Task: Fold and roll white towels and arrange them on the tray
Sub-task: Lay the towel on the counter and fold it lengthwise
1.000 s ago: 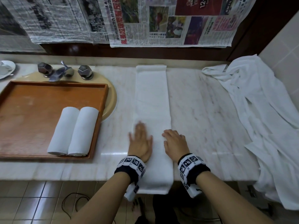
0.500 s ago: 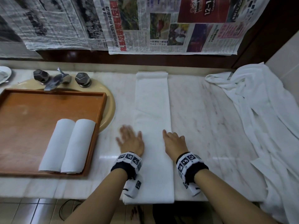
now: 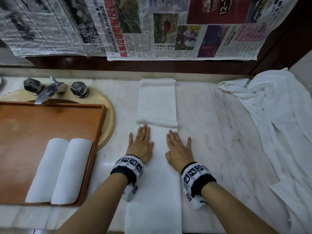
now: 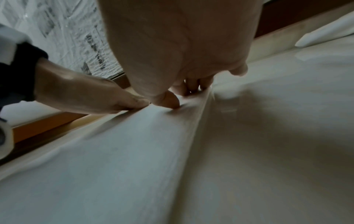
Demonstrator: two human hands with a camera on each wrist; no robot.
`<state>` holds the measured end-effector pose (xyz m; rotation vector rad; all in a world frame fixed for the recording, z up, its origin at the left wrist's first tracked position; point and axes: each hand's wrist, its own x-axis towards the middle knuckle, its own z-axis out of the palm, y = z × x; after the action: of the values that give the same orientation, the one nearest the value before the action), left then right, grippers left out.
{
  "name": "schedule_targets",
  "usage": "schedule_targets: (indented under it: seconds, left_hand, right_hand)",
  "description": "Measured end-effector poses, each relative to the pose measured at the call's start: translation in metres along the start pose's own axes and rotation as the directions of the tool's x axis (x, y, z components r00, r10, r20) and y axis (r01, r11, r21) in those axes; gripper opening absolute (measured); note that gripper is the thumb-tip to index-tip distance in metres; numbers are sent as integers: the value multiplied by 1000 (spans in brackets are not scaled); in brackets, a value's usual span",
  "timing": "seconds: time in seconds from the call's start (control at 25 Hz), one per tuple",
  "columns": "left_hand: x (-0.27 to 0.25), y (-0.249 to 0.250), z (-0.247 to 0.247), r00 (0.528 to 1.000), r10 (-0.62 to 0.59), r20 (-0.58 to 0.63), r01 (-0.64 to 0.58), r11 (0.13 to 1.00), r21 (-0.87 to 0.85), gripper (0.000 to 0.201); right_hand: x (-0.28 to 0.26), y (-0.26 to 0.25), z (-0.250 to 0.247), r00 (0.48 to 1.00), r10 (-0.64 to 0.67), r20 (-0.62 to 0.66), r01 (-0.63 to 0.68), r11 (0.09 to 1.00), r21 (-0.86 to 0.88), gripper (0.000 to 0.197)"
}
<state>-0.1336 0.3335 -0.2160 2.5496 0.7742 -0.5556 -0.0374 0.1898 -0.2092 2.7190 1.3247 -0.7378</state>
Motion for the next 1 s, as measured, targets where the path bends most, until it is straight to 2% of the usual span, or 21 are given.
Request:
schedule_targets:
  seconds: [0.16, 0.28, 0.36, 0.44, 0.48, 0.52, 0.56, 0.6, 0.64, 0.72, 0.76, 0.8, 0.84, 0.88, 0.96, 1.0]
  left_hand:
    - [50, -4, -31, 998, -52, 22, 51, 998, 37, 64]
    - [63, 6, -50, 996, -81, -38, 83, 995, 51, 63]
    - [37, 19, -38, 998, 22, -59, -19, 998, 54, 62]
    - [-6, 10, -2, 991, 133, -29, -130, 987, 89, 60]
    - [-22, -5, 9, 994, 109, -27, -107, 992, 70, 60]
    - [-31, -23, 14, 999, -20, -48, 20, 1000, -8, 59]
    - [-37, -39, 13, 980, -189, -66, 183, 978, -98, 59]
    - [-39, -48, 10, 955, -293, -51, 285, 950, -126, 60]
    - [-47, -48, 12, 963, -266, -54, 259, 959, -112, 62]
    - [-70, -24, 28, 995, 46, -92, -46, 999, -7, 69]
    - [-85, -16, 43, 983, 175, -62, -172, 984, 43, 70]
    - [-99, -18, 56, 975, 219, -29, -217, 974, 66, 70]
    - [-111, -31, 64, 984, 172, -40, -169, 983, 78, 67]
    - [-121, -50, 67, 996, 56, -68, -53, 997, 58, 64]
    - [-135, -78, 65, 974, -213, -80, 211, 977, -38, 60]
    - [-139, -80, 64, 965, -246, -92, 242, 969, -59, 60]
  right_hand:
    - [54, 11, -34, 997, -7, 72, 7, 1000, -5, 67]
    - [66, 10, -52, 997, 1, 75, -1, 1000, -3, 67]
    - [42, 2, -37, 997, -53, 63, 54, 999, -10, 66]
    - [4, 9, -7, 989, -110, 98, 114, 993, -36, 67]
    - [-8, 20, 2, 990, -74, 119, 79, 996, -36, 68]
    - [-14, 33, 7, 992, 15, 128, -14, 1000, -13, 68]
    - [-20, 40, 7, 984, 141, 112, -144, 989, 19, 68]
    - [-25, 42, 6, 967, 236, 96, -241, 969, 45, 68]
    - [-35, 31, 7, 965, 249, 80, -254, 965, 63, 68]
    - [-60, -7, 26, 998, 45, 43, -47, 998, 37, 68]
    - [-75, -22, 41, 997, -52, 58, 52, 999, -4, 68]
    - [-86, -25, 53, 993, -80, 81, 82, 996, -25, 67]
    - [-94, -18, 60, 996, -20, 89, 22, 1000, -19, 67]
    - [-96, -8, 61, 992, 97, 83, -99, 995, 11, 67]
    - [-100, 5, 55, 941, 323, 97, -329, 943, 56, 66]
    - [-103, -1, 53, 943, 322, 79, -327, 943, 65, 66]
